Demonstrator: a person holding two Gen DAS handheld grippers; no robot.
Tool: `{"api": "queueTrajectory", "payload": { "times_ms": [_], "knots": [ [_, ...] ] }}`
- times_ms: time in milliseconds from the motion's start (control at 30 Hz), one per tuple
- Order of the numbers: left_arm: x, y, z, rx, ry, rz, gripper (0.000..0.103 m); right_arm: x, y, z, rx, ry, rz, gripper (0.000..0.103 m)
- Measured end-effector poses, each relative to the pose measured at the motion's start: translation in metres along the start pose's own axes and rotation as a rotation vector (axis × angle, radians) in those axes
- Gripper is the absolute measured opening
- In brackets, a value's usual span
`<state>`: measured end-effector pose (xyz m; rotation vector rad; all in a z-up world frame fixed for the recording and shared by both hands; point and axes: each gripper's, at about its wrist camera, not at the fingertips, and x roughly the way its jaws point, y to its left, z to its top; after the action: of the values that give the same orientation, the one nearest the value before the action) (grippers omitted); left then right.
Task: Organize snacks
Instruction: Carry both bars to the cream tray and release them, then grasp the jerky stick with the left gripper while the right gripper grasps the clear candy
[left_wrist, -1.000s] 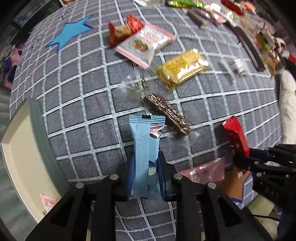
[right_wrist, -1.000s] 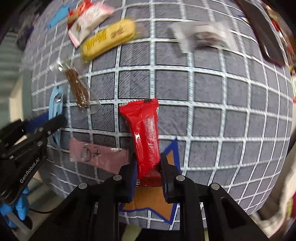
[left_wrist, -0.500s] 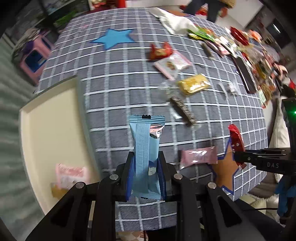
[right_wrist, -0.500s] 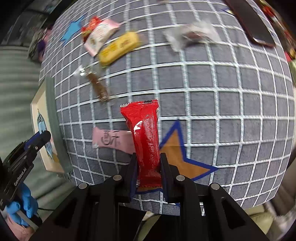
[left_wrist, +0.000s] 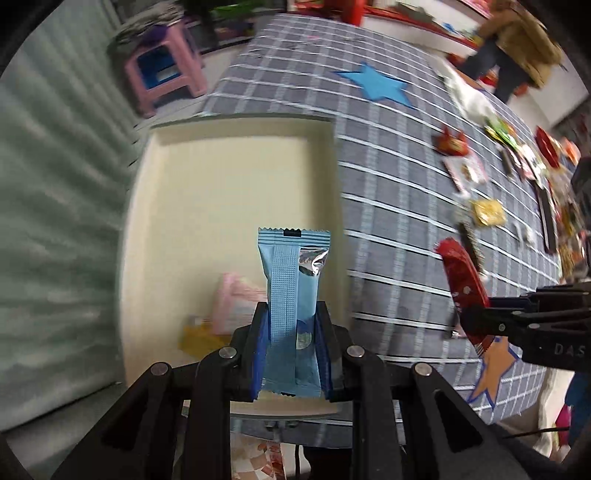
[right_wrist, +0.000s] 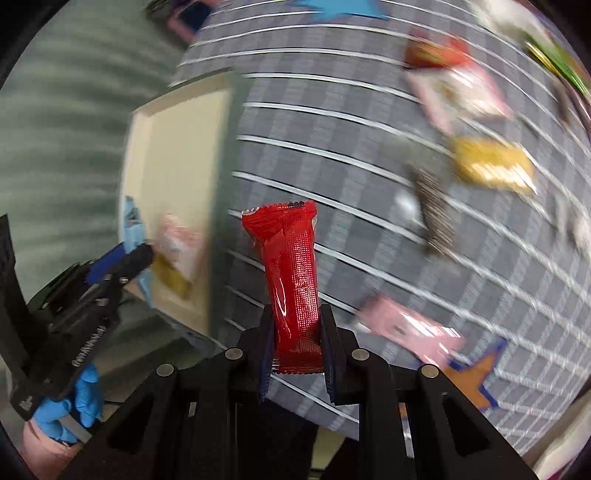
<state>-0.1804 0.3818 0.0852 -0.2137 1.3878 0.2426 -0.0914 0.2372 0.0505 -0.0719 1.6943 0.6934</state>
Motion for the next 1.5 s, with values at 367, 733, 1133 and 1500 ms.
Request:
{"api": "queueTrajectory", "payload": {
  "times_ms": [367, 733, 1133, 1500],
  "knots": [
    [0.029, 0.035, -0.003, 0.008, 0.073, 0.057, 0.063, 0.042, 0.092, 0.054, -0.136, 0.07, -0.027, 0.071],
    [0.019, -0.05, 0.024, 0.24, 0.053, -0.06, 0.073, 0.033, -0.056, -0.028, 0.181, 0.035, -0.199, 0.098],
    [0.082, -0.184, 0.077, 0.144, 0.253, -0.179, 0.078, 0.041, -0.21, -0.155, 0.6, 0.048, -0.256, 0.098],
    [0.126, -0.234, 0.088, 0.05, 0.273, -0.02, 0.08, 0.078, -0.179, -0.207, 0.553, 0.023, -0.263, 0.103]
  ]
}}
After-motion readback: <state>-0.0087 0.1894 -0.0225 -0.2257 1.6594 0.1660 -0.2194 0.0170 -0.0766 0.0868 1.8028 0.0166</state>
